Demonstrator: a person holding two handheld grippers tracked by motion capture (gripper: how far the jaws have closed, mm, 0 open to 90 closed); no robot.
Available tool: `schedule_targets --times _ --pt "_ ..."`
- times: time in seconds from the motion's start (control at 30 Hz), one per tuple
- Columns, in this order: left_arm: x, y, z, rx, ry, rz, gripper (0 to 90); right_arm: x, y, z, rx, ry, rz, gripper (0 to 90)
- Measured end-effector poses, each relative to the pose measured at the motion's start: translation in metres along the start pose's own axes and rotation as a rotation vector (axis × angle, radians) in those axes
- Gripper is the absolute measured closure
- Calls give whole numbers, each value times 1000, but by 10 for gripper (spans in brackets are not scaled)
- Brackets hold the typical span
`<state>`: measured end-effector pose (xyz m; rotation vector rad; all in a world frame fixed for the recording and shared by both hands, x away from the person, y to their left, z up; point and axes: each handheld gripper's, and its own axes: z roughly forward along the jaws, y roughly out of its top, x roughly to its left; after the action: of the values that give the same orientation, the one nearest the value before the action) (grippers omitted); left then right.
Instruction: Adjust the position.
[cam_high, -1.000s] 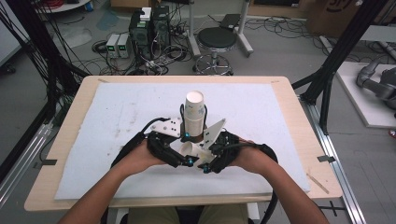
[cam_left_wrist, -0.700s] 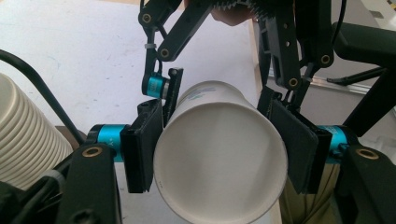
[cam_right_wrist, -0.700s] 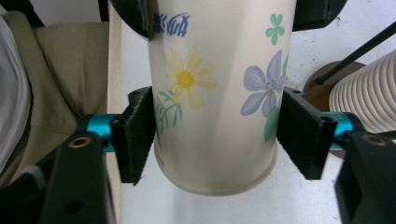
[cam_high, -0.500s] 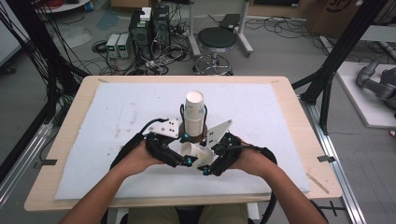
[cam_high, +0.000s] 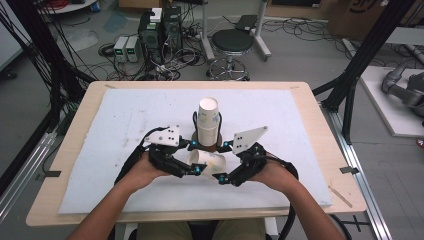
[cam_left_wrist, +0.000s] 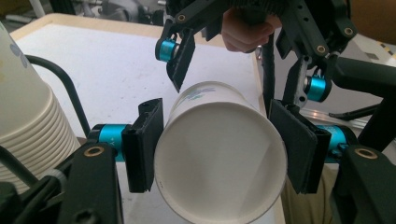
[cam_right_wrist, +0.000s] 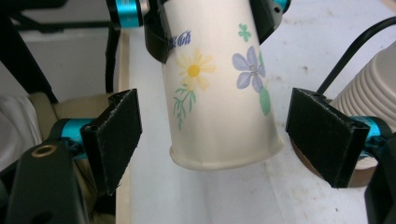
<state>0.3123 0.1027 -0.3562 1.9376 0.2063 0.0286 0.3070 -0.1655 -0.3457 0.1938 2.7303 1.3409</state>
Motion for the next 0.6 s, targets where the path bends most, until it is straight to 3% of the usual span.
schedule_targets --times 0.6 --pt "-5 -14 -5 -88 3 2 374 7 -26 -11 -204 -53 60 188"
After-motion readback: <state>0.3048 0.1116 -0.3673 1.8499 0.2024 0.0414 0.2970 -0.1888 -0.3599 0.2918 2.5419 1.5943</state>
